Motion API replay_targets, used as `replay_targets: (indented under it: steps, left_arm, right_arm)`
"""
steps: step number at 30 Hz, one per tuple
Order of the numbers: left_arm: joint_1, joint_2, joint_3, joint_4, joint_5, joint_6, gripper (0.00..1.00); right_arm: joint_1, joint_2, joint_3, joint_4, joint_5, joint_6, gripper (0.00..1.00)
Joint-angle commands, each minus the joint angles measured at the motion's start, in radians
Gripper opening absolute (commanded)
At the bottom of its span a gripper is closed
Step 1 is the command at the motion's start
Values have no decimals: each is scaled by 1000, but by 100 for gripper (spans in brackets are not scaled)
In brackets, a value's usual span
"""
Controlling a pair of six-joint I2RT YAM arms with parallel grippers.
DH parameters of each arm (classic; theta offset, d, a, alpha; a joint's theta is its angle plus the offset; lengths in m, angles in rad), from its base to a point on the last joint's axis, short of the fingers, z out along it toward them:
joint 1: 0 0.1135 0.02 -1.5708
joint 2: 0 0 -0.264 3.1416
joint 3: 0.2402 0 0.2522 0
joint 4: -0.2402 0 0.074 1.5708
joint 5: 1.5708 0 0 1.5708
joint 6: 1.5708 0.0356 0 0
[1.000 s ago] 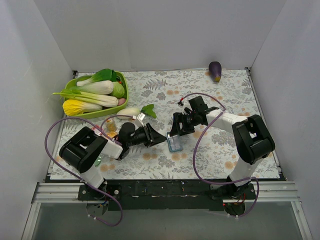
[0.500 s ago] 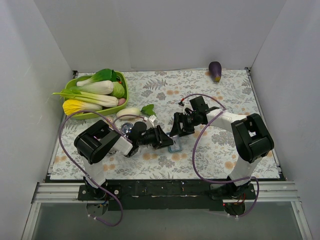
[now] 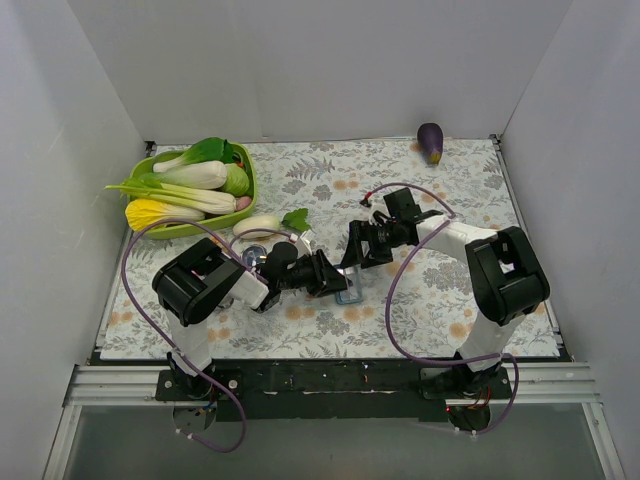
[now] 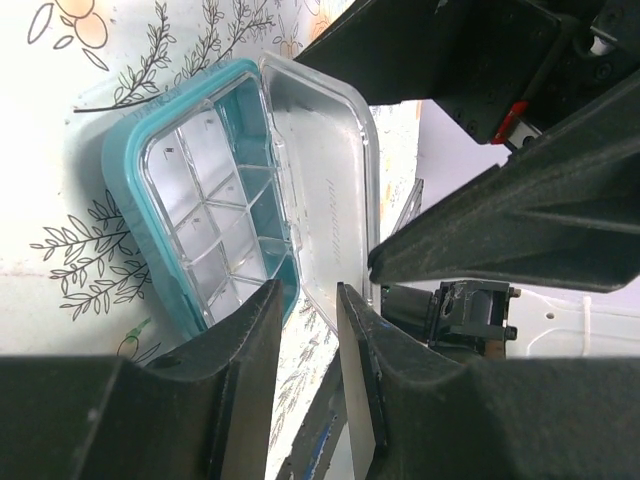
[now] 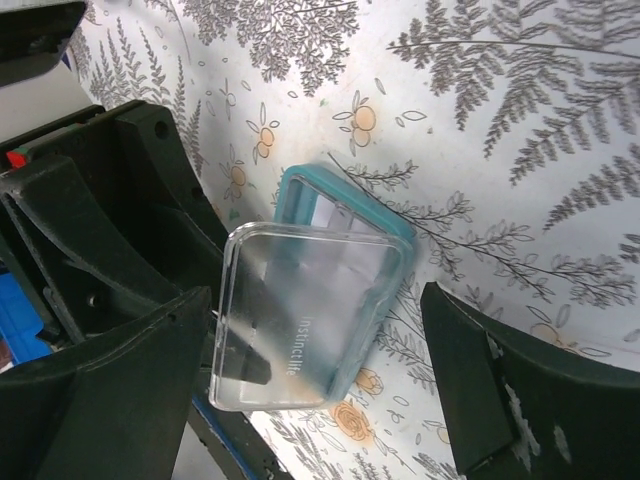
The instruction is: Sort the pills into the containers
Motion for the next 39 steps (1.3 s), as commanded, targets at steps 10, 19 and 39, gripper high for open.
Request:
replay_targets:
  steps: [10, 19, 39]
  left_arm:
    - [-34, -41, 147, -271, -104, 53, 30]
    - [-83, -24, 288, -523, -202, 102, 25]
    - [-86, 12, 348, -547, -213, 84, 27]
  right_arm:
    - [-34, -270, 1, -49, 89, -374, 90]
    - [-9, -359, -43, -147, 66, -566, 84]
    - [132, -234, -26, -202, 313, -680, 90]
